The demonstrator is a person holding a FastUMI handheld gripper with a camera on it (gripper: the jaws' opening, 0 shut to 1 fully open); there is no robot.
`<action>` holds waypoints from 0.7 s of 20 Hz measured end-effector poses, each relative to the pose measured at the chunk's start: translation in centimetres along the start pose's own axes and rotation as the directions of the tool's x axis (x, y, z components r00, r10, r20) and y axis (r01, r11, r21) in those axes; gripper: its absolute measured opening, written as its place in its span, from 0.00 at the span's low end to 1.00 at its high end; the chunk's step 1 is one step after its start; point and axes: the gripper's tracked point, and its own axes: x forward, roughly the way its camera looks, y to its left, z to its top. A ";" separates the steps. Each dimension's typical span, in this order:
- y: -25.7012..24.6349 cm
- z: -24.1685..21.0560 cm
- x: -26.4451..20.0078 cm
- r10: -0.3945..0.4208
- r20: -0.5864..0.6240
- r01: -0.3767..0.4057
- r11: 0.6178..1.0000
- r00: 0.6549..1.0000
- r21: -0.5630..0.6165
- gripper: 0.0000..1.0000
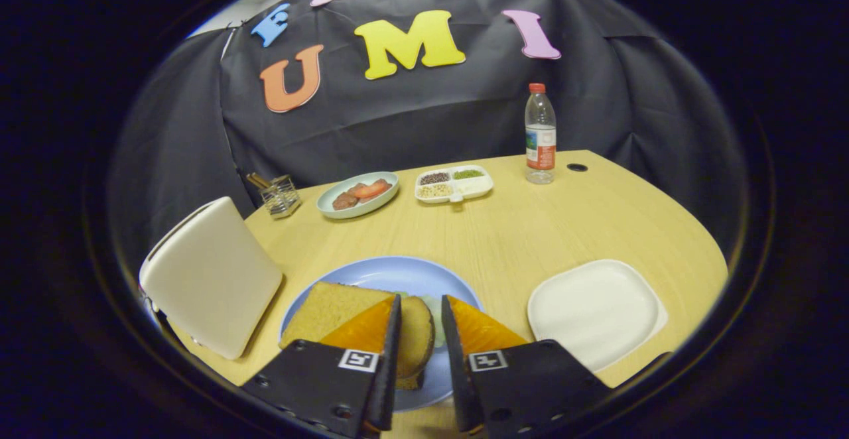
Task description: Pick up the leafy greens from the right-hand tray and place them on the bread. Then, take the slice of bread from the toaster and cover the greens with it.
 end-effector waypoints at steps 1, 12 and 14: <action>0.0 0.2 -0.3 -0.009 0.009 0.009 1.000 1.000 -0.010 0.55; 1.9 7.9 -9.8 -0.130 0.282 0.150 0.987 0.951 -0.050 0.98; 1.9 8.6 -11.8 -0.138 0.296 0.157 0.987 0.945 -0.040 0.97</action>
